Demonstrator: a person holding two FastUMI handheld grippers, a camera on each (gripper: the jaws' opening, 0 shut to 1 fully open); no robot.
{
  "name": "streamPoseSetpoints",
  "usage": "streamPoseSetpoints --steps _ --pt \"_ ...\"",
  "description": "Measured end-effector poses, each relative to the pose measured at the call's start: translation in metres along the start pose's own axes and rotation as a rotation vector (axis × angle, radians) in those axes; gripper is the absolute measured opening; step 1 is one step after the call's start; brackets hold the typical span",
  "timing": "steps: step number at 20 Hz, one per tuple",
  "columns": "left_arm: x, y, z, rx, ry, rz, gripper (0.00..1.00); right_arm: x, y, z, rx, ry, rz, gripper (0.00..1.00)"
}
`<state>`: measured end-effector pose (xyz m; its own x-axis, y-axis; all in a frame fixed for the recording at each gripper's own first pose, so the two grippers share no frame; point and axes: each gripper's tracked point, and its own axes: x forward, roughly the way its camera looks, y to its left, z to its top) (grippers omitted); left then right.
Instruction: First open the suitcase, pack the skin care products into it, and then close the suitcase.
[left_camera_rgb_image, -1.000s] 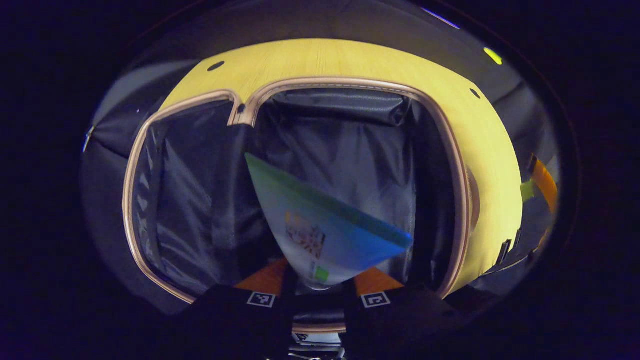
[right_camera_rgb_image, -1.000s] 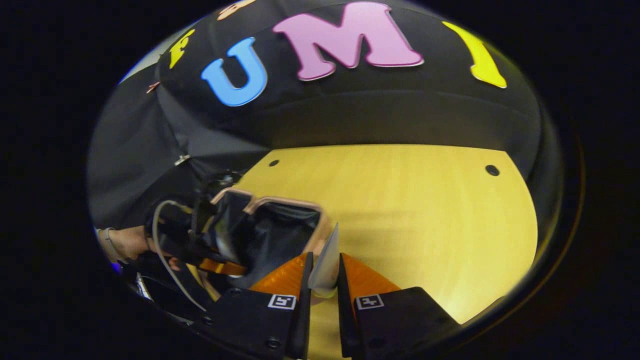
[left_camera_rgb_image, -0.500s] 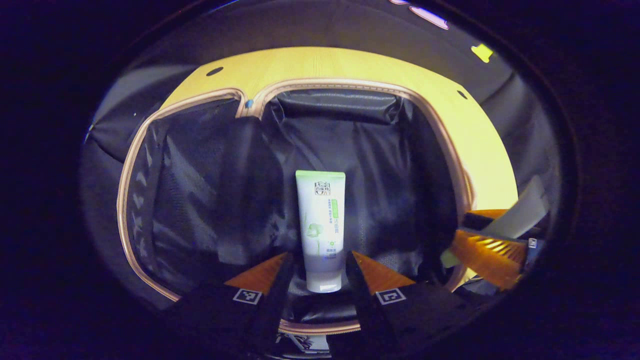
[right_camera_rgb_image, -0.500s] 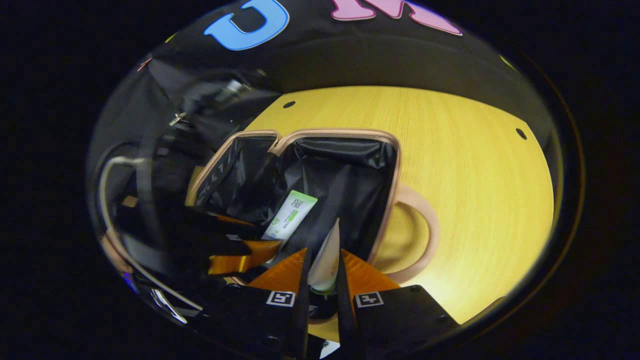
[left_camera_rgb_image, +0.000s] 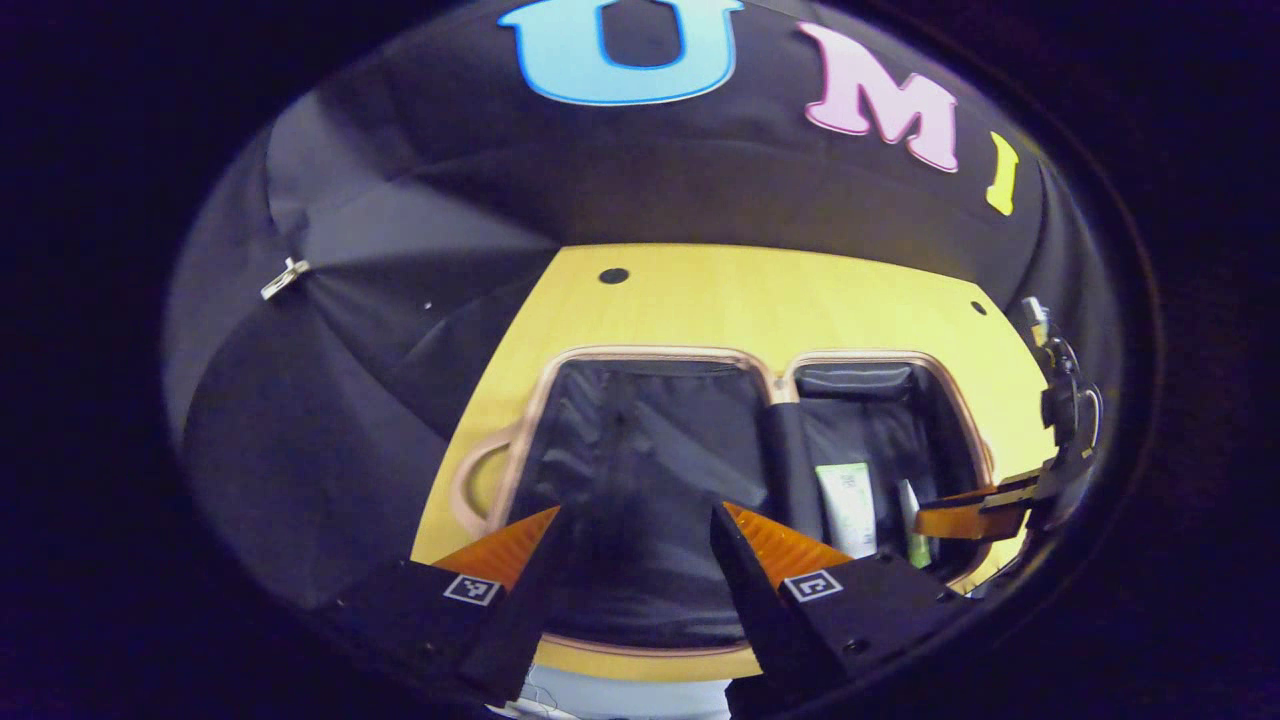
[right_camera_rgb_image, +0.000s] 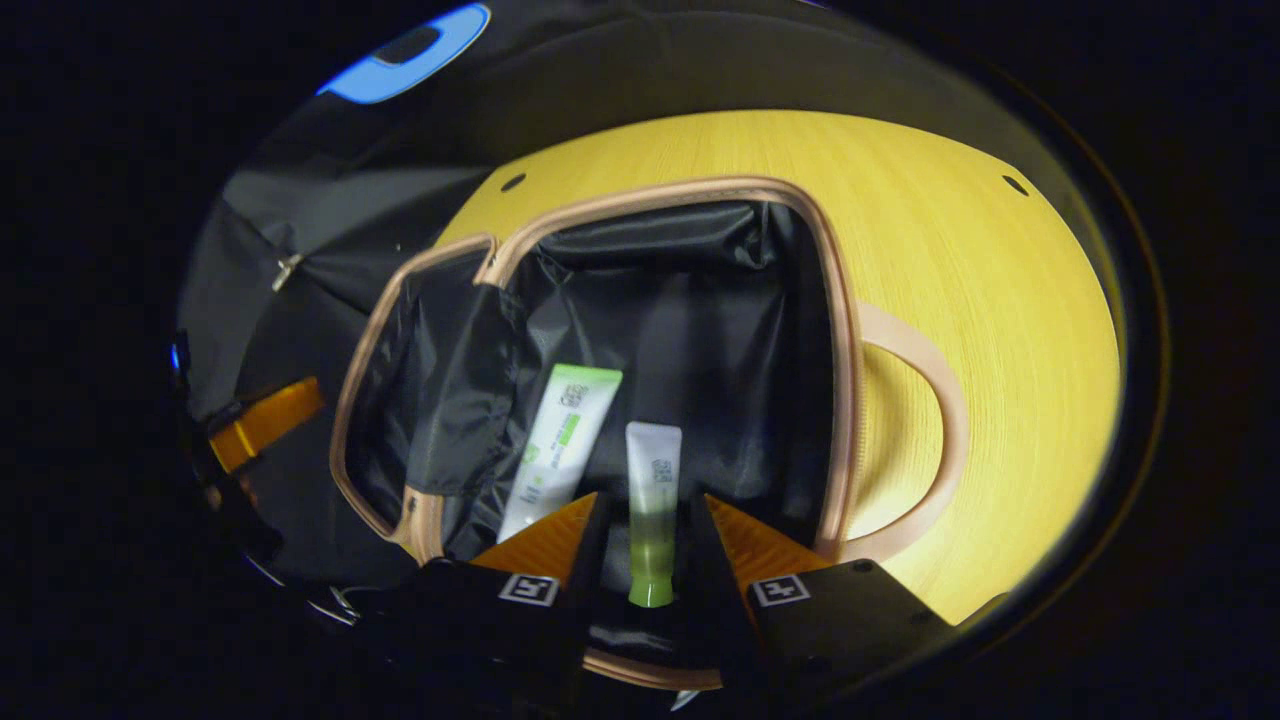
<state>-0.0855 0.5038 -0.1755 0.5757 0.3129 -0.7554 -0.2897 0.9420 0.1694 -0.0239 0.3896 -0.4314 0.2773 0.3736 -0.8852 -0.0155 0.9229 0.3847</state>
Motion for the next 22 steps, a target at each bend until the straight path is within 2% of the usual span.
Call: streamPoseSetpoints --steps 1,2,3,4,8,10,12,15,19,20,21,22 --pt "0.008 0.024 -0.007 -0.036 0.014 0.027 0.88 -0.007 0.007 0.008 -0.001 -0.042 0.018 0.51" --pt "0.014 0.048 -0.012 -0.071 0.024 0.054 0.88 -0.017 0.011 0.013 -0.012 -0.081 0.031 0.62" --pt "0.019 0.066 -0.011 -0.107 0.026 0.075 0.88 -0.031 0.015 0.019 -0.023 -0.117 0.047 0.78" --pt "0.027 0.084 -0.011 -0.151 0.033 0.078 0.88 -0.045 0.018 0.025 -0.03 -0.15 0.063 0.82" --pt "0.042 0.151 0.017 -0.428 0.036 0.075 0.9 -0.086 0.017 0.055 -0.031 -0.267 0.078 0.81" --pt "0.054 0.167 0.013 -0.509 0.071 0.076 0.9 -0.101 0.01 0.066 -0.014 -0.301 0.066 0.81" --pt "0.067 0.172 -0.002 -0.509 0.141 0.095 0.89 -0.111 0.009 0.077 0.036 -0.332 0.072 0.81" --pt "0.091 0.165 -0.016 -0.526 0.223 0.078 0.89 -0.119 -0.003 0.083 0.069 -0.357 0.06 0.81" --pt "0.115 0.152 -0.037 -0.472 0.32 0.097 0.88 -0.13 -0.009 0.087 0.1 -0.374 0.056 0.81" --pt "0.12 0.15 -0.043 -0.447 0.346 0.102 0.8 -0.133 -0.013 0.089 0.094 -0.383 0.051 0.81" --pt "0.116 0.155 -0.036 -0.403 0.334 0.13 0.77 -0.136 -0.017 0.09 0.088 -0.393 0.039 0.81" --pt "0.126 0.146 -0.031 -0.394 0.33 0.092 0.67 -0.139 -0.021 0.091 0.085 -0.4 0.031 0.81"
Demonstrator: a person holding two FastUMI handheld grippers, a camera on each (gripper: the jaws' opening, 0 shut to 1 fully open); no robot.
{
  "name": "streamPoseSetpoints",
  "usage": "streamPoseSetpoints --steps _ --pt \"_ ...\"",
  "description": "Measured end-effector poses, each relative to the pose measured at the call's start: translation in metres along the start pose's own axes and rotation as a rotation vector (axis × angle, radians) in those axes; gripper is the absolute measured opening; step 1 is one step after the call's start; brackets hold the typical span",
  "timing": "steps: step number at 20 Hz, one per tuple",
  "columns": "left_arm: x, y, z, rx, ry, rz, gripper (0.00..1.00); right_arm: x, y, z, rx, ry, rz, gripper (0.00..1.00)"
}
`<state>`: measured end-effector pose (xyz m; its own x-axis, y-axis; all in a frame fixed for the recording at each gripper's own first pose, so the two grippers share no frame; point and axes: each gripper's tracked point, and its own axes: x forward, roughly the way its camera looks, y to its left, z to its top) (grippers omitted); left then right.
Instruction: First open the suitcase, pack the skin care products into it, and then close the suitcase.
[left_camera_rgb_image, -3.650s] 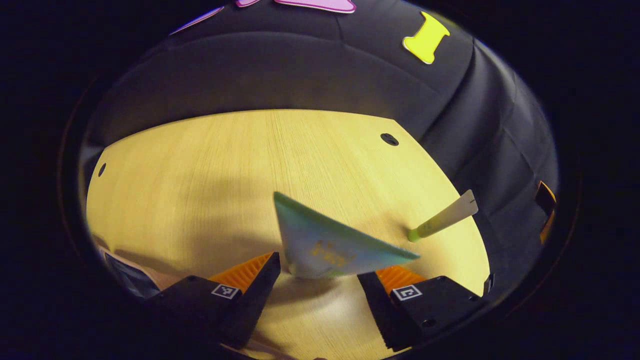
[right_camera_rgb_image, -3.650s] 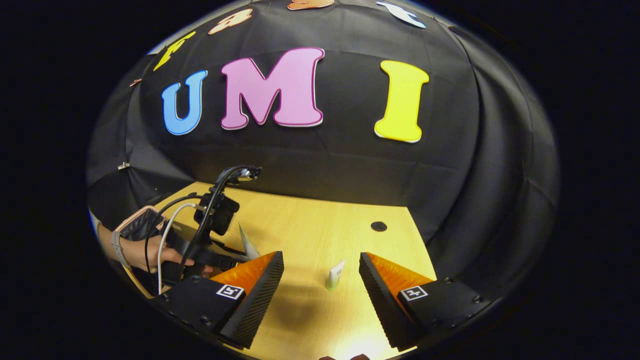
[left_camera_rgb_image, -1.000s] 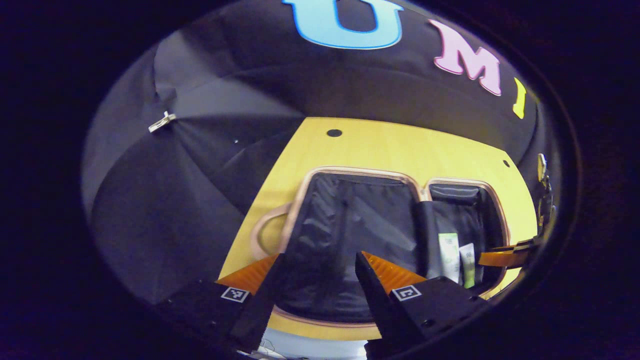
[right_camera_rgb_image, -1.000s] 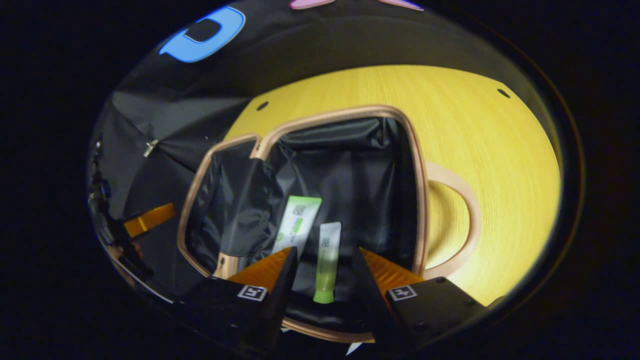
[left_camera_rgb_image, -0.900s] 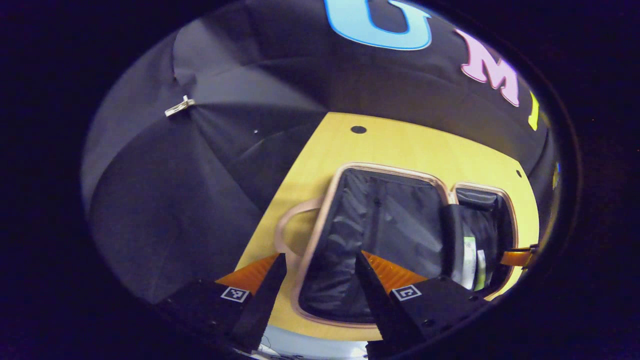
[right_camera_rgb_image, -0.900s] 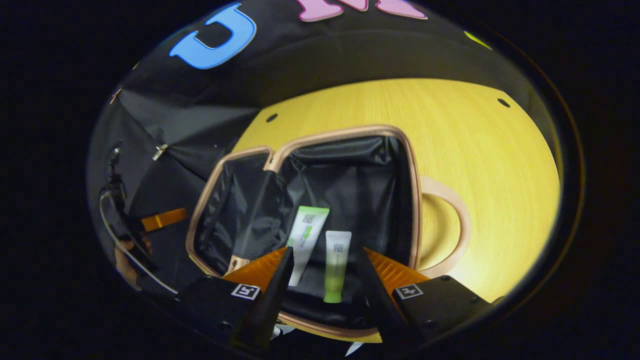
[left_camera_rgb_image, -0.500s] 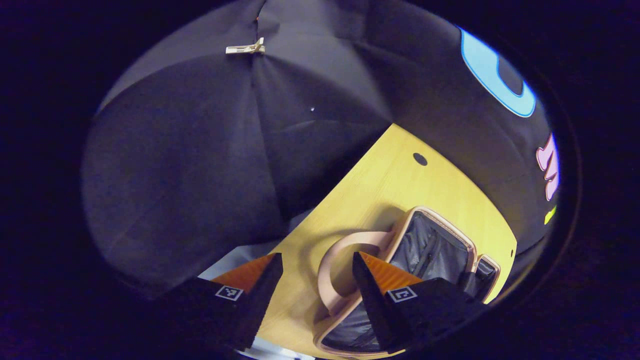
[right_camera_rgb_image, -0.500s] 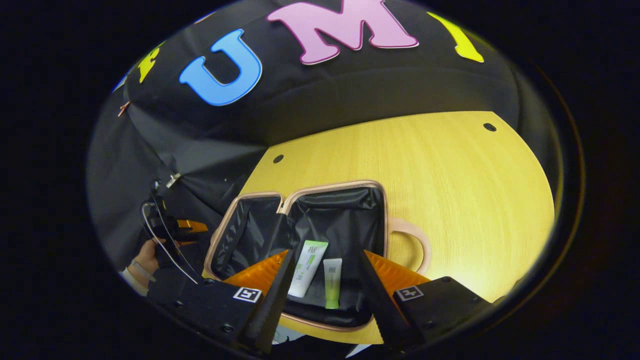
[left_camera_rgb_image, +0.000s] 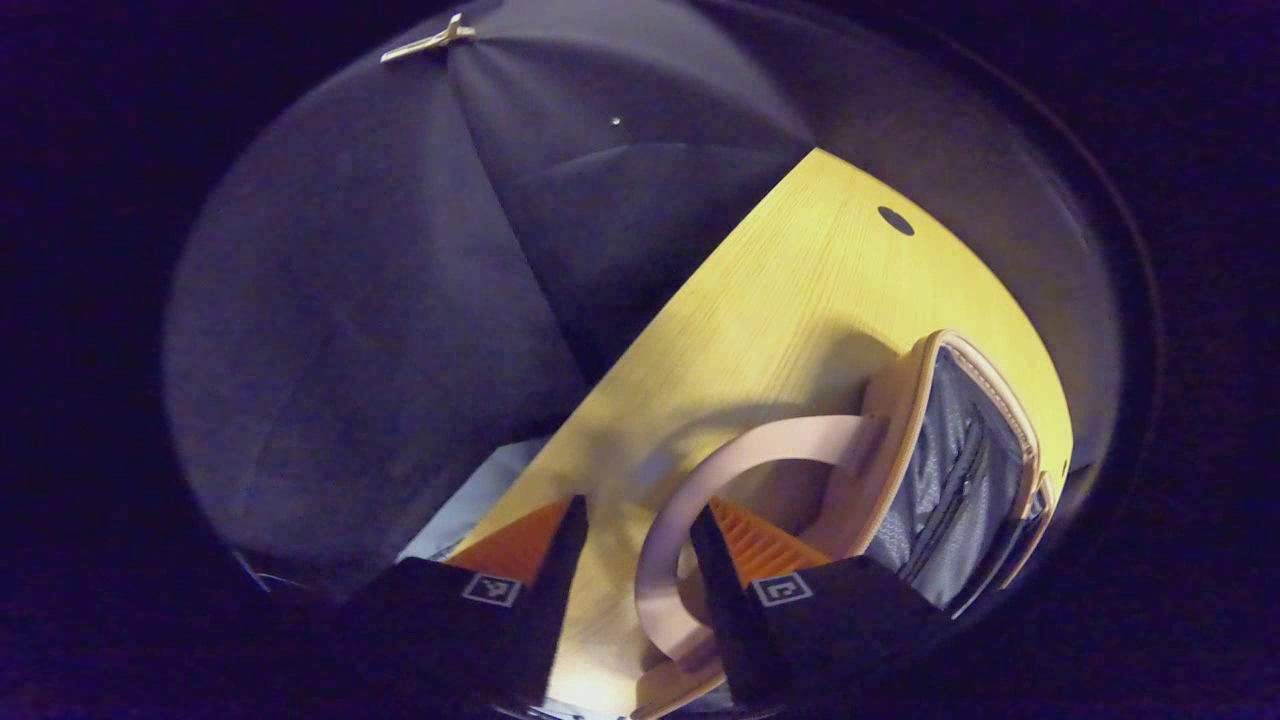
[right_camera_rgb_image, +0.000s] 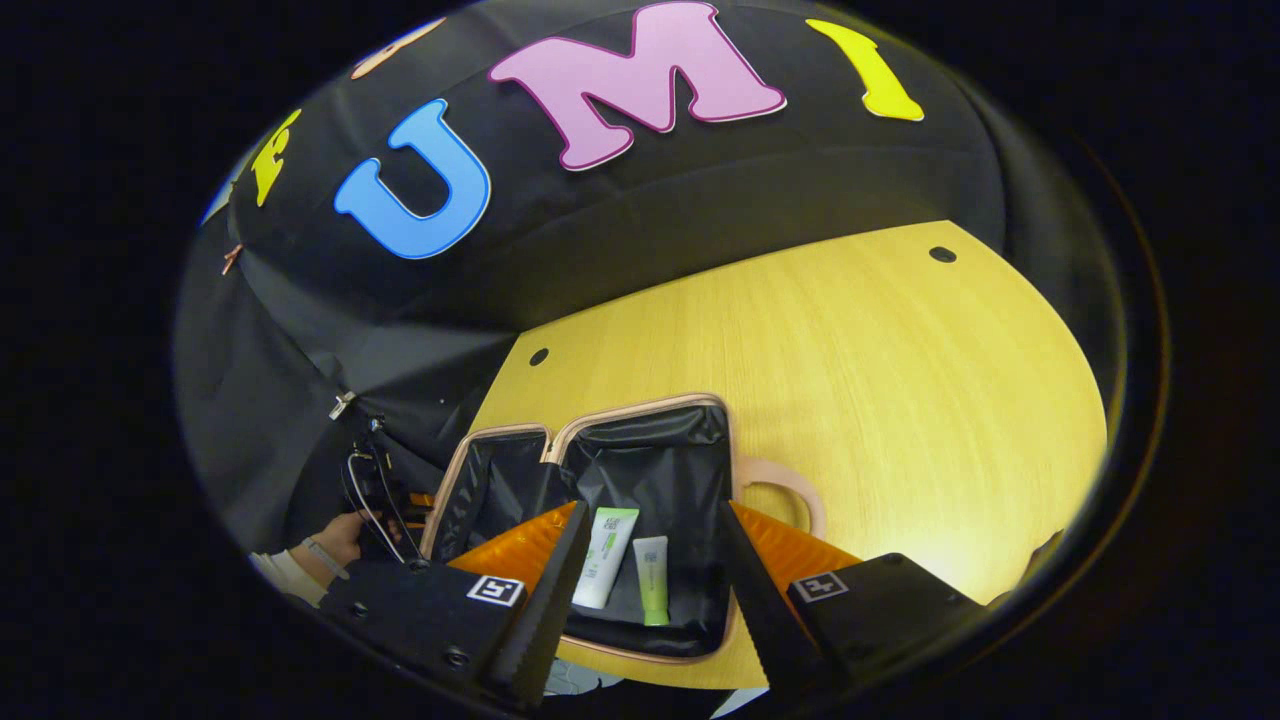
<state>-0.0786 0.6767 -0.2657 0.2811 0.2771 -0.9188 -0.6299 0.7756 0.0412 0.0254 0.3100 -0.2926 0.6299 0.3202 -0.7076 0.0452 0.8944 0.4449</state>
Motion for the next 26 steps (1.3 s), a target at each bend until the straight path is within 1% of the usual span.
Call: streamPoseSetpoints --steps 2,3,4,5,7,9,11,13,15,18,20,23,24,26 --pt "-0.008 -0.003 0.0 0.074 0.004 0.024 0.22 -0.008 -0.003 0.005 0.001 -0.017 0.002 0.81" --pt "-0.01 -0.004 0.002 0.113 -0.004 0.022 0.19 -0.012 -0.004 0.007 0.0 -0.029 0.002 0.81" --pt "-0.016 -0.006 0.005 0.135 -0.013 0.007 0.17 -0.017 -0.006 0.011 -0.005 -0.042 0.003 0.81" --pt "-0.026 -0.011 0.005 0.156 -0.02 -0.023 0.16 -0.023 -0.009 0.014 -0.015 -0.052 0.003 0.81" --pt "-0.046 -0.017 0.011 0.168 -0.045 -0.059 0.13 -0.031 -0.012 0.021 -0.043 -0.079 0.006 0.81" --pt "-0.08 -0.029 0.024 0.173 -0.104 -0.098 0.09 -0.038 -0.013 0.028 -0.073 -0.1 0.012 0.81" --pt "-0.117 -0.046 0.033 0.189 -0.165 -0.136 0.08 -0.044 -0.012 0.036 -0.098 -0.126 0.025 0.81" --pt "-0.158 -0.067 0.038 0.253 -0.235 -0.177 0.08 -0.05 -0.01 0.046 -0.114 -0.146 0.039 0.81" --pt "-0.207 -0.094 0.042 0.336 -0.308 -0.233 0.08 -0.057 -0.006 0.056 -0.122 -0.168 0.057 0.81" --pt "-0.28 -0.151 0.035 0.398 -0.381 -0.369 0.08 -0.066 -0.009 0.072 -0.163 -0.208 0.061 0.81" --pt "-0.314 -0.195 0.022 0.434 -0.406 -0.478 0.08 -0.073 -0.014 0.081 -0.197 -0.241 0.054 0.81" --pt "-0.34 -0.258 -0.006 0.529 -0.444 -0.583 0.07 -0.081 -0.016 0.087 -0.187 -0.266 0.059 0.81" --pt "-0.349 -0.283 -0.019 0.548 -0.44 -0.635 0.08 -0.084 -0.018 0.088 -0.177 -0.267 0.059 0.81" --pt "-0.363 -0.336 -0.051 0.598 -0.402 -0.77 0.07 -0.088 -0.018 0.09 -0.174 -0.279 0.055 0.81"
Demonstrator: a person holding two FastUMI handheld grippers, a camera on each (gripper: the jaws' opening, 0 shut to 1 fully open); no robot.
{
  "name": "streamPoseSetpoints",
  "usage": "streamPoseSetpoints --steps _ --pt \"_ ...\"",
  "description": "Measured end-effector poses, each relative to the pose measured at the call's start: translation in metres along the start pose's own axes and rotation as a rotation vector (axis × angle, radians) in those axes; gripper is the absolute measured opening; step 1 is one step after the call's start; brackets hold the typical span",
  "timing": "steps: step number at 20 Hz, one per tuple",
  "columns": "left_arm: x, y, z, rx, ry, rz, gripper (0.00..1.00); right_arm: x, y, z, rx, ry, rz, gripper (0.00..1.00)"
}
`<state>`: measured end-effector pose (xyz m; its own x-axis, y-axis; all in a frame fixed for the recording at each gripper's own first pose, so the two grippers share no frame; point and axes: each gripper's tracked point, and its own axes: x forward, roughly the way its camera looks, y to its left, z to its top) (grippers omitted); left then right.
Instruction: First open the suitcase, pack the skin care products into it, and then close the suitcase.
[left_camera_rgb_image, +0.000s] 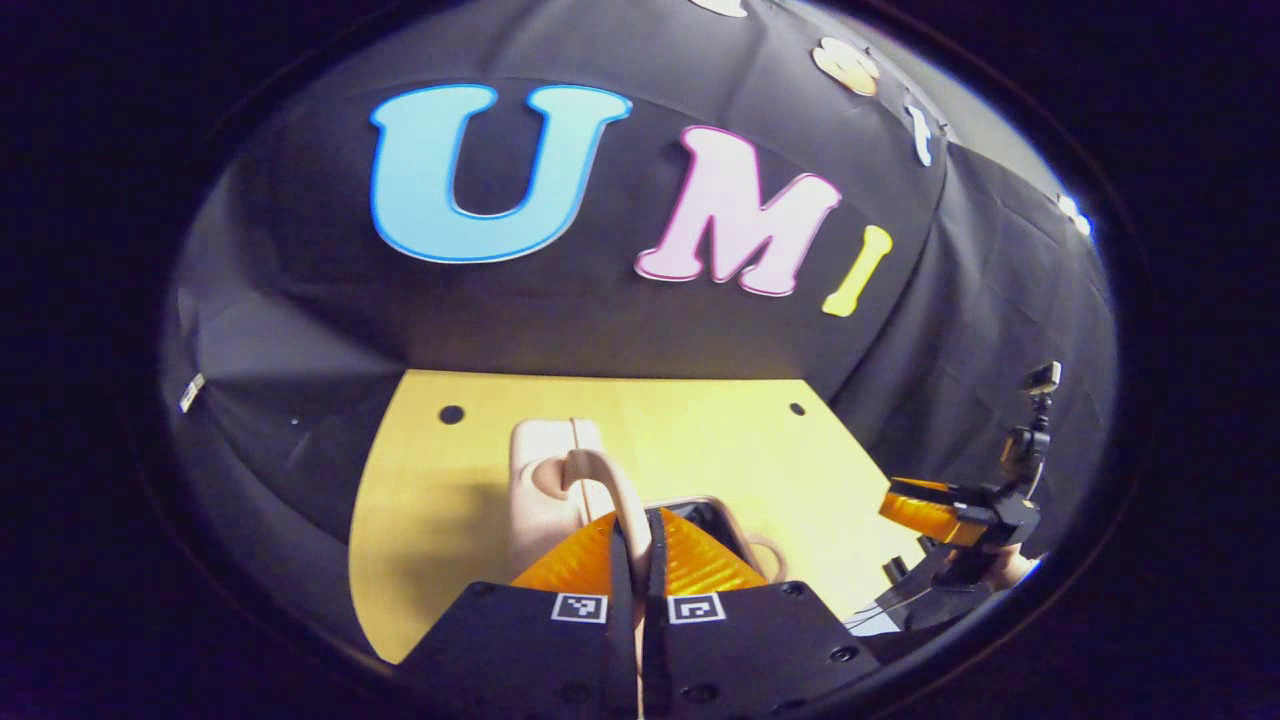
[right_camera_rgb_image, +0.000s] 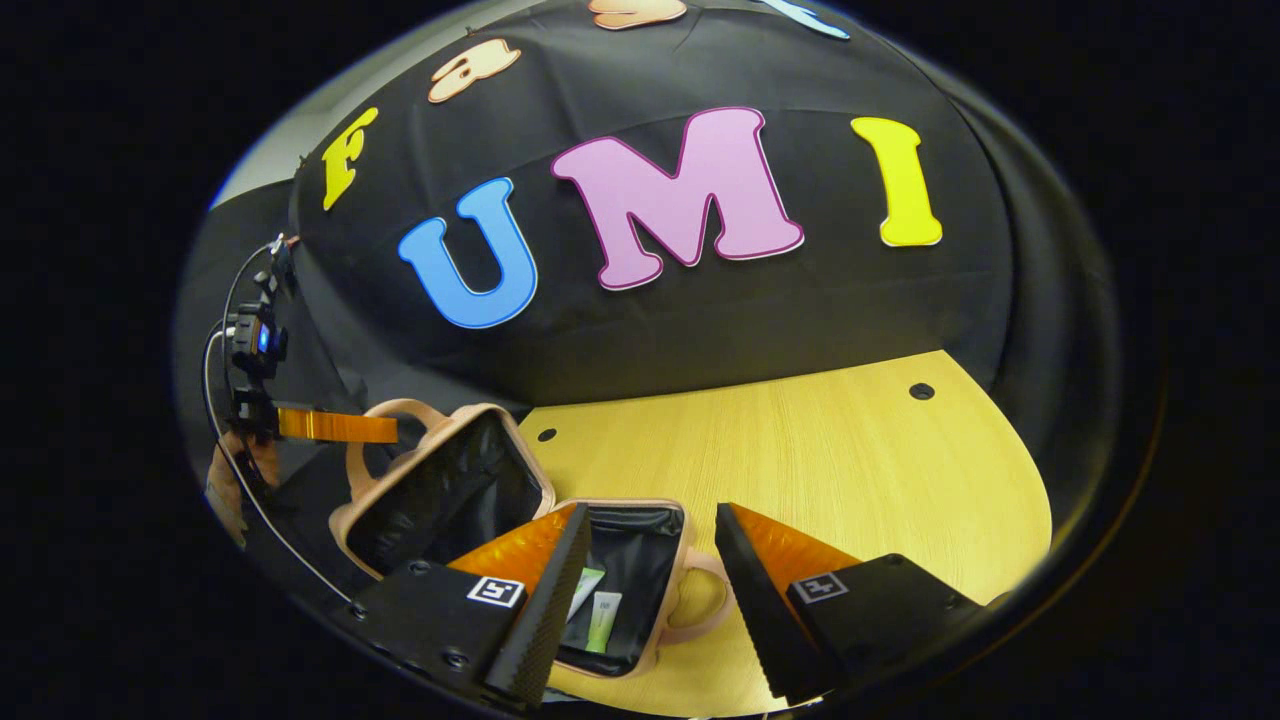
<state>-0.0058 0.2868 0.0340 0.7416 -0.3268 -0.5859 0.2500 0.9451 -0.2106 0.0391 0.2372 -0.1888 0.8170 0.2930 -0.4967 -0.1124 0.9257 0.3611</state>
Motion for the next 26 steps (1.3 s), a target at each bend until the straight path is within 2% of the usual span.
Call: streamPoseSetpoints --steps 2,4,6,8,10,11,13,14,17,18,19,21,22,23,24,26 --pt "0.04 -0.049 -0.015 -0.013 0.041 -0.117 0.08 -0.008 -0.005 0.001 -0.008 -0.008 -0.016 0.81" --pt "0.079 -0.092 -0.045 -0.012 0.087 -0.201 0.09 -0.017 -0.015 0.002 -0.02 -0.013 -0.045 0.81" --pt "0.125 -0.115 -0.079 -0.028 0.159 -0.248 0.08 -0.03 -0.029 0.0 -0.022 -0.012 -0.087 0.81" --pt "0.168 -0.124 -0.128 -0.005 0.25 -0.264 0.09 -0.042 -0.04 -0.003 -0.019 -0.009 -0.125 0.81" --pt "0.194 -0.131 -0.186 0.001 0.372 -0.233 0.1 -0.054 -0.051 -0.009 -0.016 0.0 -0.163 0.81" --pt "0.197 -0.136 -0.191 0.008 0.411 -0.224 0.09 -0.06 -0.058 -0.011 -0.013 0.002 -0.184 0.81" --pt "0.199 -0.138 -0.19 0.113 0.402 -0.185 0.09 -0.076 -0.07 -0.015 -0.001 -0.004 -0.217 0.81" --pt "0.2 -0.14 -0.193 0.133 0.416 -0.168 0.11 -0.081 -0.075 -0.018 0.008 -0.005 -0.226 0.82" --pt "0.201 -0.135 -0.194 0.148 0.422 -0.095 0.2 -0.095 -0.086 -0.025 0.02 -0.008 -0.213 0.82" --pt "0.199 -0.132 -0.186 0.168 0.396 -0.063 0.29 -0.097 -0.09 -0.027 0.014 -0.007 -0.195 0.82" --pt "0.198 -0.127 -0.179 0.194 0.373 -0.028 0.49 -0.097 -0.094 -0.028 0.007 -0.001 -0.178 0.82" --pt "0.188 -0.132 -0.16 0.24 0.312 0.048 0.78 -0.1 -0.1 -0.025 -0.008 0.004 -0.122 0.82" --pt "0.182 -0.133 -0.152 0.261 0.285 0.1 0.8 -0.102 -0.101 -0.02 -0.014 0.006 -0.087 0.82" --pt "0.173 -0.136 -0.142 0.267 0.25 0.15 0.75 -0.105 -0.102 -0.013 -0.026 0.001 -0.05 0.82" --pt "0.163 -0.146 -0.13 0.259 0.204 0.175 0.83 -0.109 -0.106 -0.003 -0.052 -0.016 -0.028 0.82" --pt "0.144 -0.17 -0.107 0.236 0.115 0.211 0.83 -0.116 -0.12 0.013 -0.12 -0.039 -0.009 0.83"
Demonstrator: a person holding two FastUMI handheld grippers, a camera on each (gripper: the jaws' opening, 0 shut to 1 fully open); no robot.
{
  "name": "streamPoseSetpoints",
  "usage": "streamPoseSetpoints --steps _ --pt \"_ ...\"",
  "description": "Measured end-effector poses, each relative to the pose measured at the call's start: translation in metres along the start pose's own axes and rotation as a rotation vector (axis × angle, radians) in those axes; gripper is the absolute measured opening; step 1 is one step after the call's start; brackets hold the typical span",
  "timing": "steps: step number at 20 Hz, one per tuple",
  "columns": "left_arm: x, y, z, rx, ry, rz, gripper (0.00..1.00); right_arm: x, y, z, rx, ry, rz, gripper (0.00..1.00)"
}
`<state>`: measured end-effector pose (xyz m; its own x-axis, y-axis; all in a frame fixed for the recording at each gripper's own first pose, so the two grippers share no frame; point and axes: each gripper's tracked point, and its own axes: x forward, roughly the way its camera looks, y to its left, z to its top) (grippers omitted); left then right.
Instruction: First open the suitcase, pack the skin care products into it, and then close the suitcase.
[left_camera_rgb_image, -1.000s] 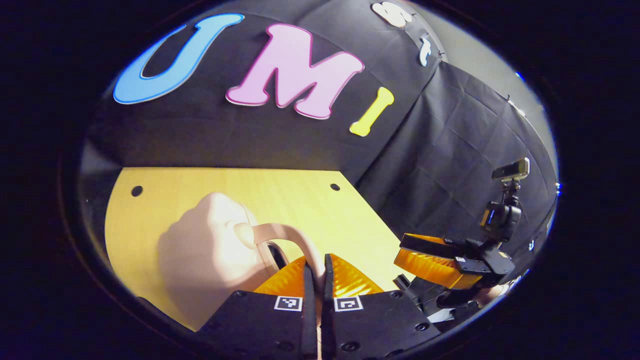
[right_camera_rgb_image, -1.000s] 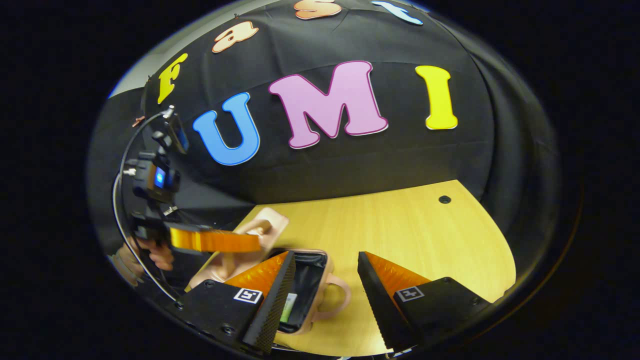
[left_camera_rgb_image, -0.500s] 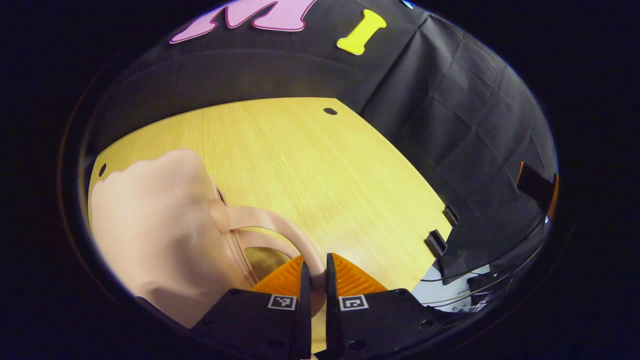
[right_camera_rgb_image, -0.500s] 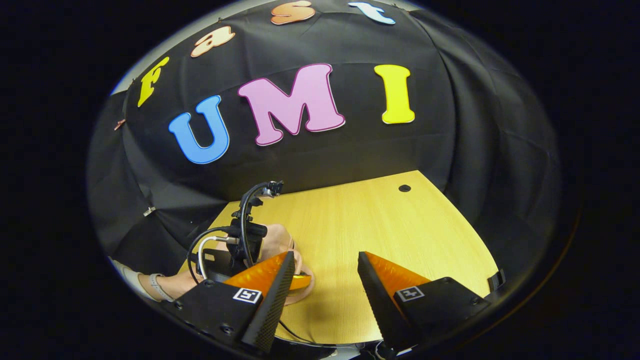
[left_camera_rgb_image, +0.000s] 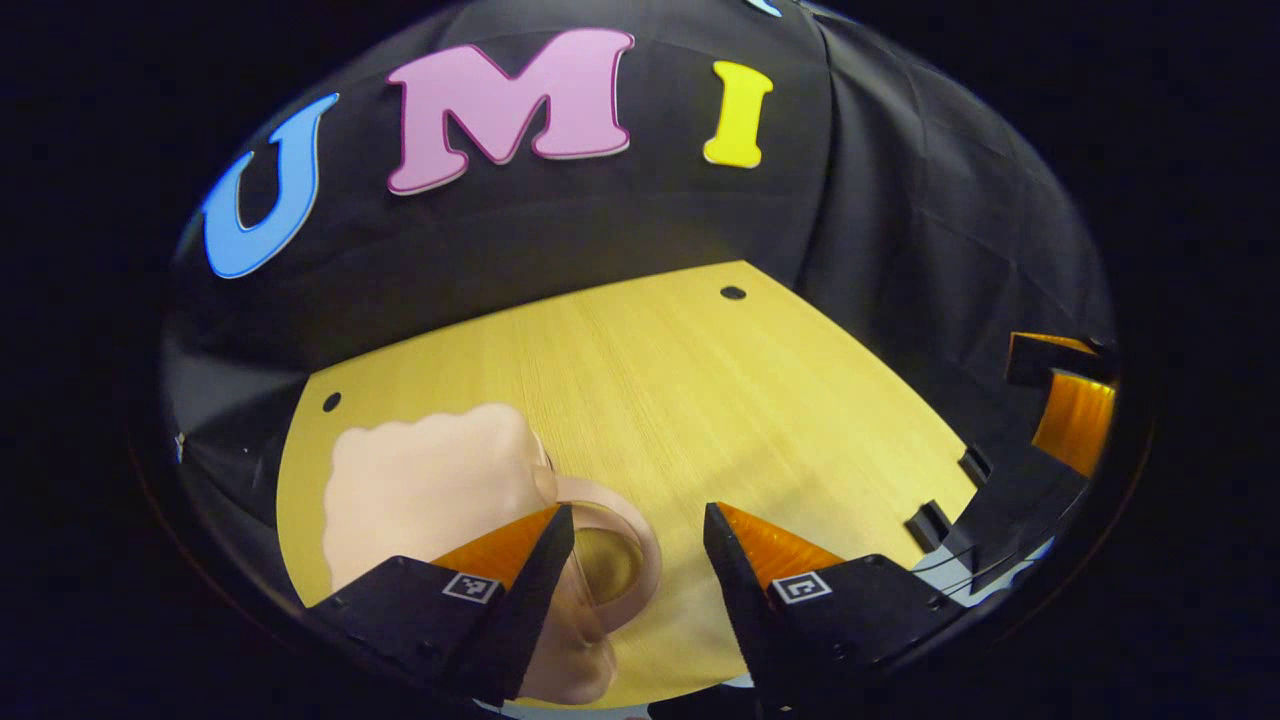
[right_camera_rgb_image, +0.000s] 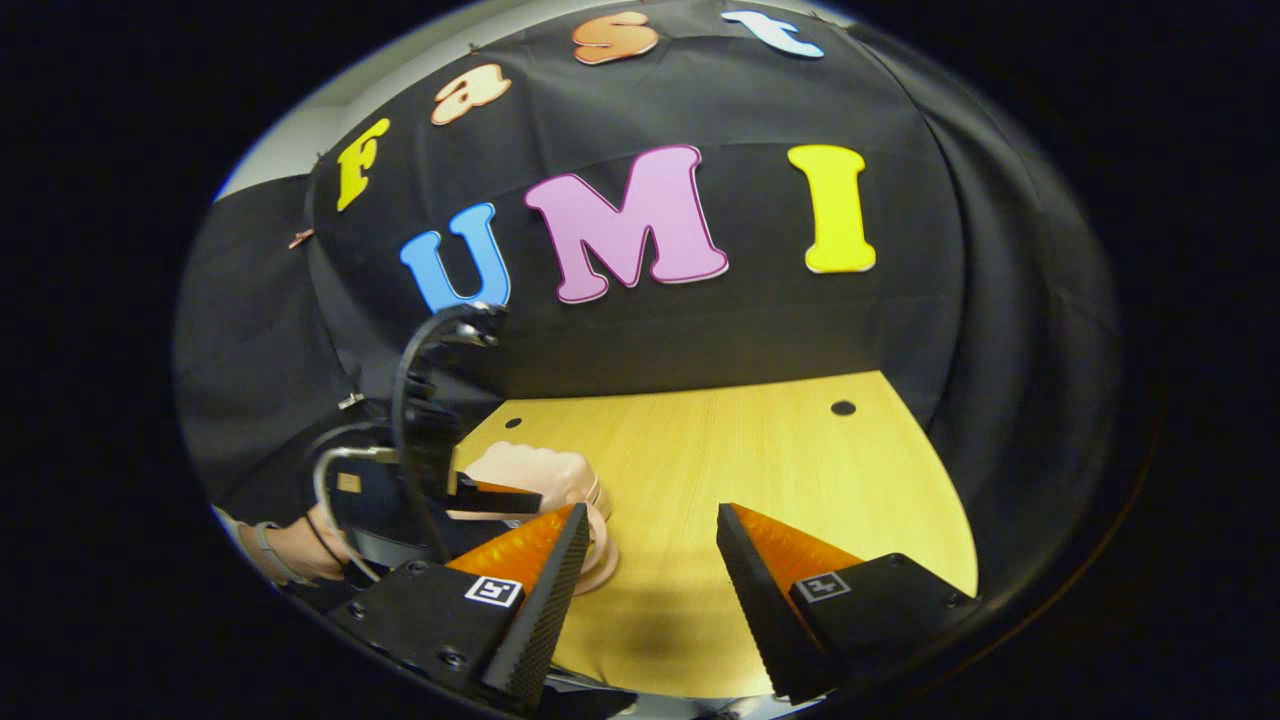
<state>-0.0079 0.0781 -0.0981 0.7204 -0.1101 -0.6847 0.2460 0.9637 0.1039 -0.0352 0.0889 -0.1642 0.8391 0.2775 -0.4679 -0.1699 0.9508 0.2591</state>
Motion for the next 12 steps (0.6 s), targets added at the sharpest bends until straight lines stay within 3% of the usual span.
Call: streamPoseSetpoints --steps 3,8,12 --pt "-0.048 -0.018 0.046 -0.064 -0.159 0.092 0.96 -0.015 -0.015 0.033 -0.093 -0.077 0.028 0.87" --pt "-0.133 -0.037 0.104 -0.158 -0.42 0.187 0.95 -0.042 -0.027 0.102 -0.241 -0.262 0.005 0.96" --pt "-0.171 -0.033 0.13 -0.197 -0.553 0.23 0.95 -0.068 -0.026 0.141 -0.225 -0.411 -0.064 0.96"
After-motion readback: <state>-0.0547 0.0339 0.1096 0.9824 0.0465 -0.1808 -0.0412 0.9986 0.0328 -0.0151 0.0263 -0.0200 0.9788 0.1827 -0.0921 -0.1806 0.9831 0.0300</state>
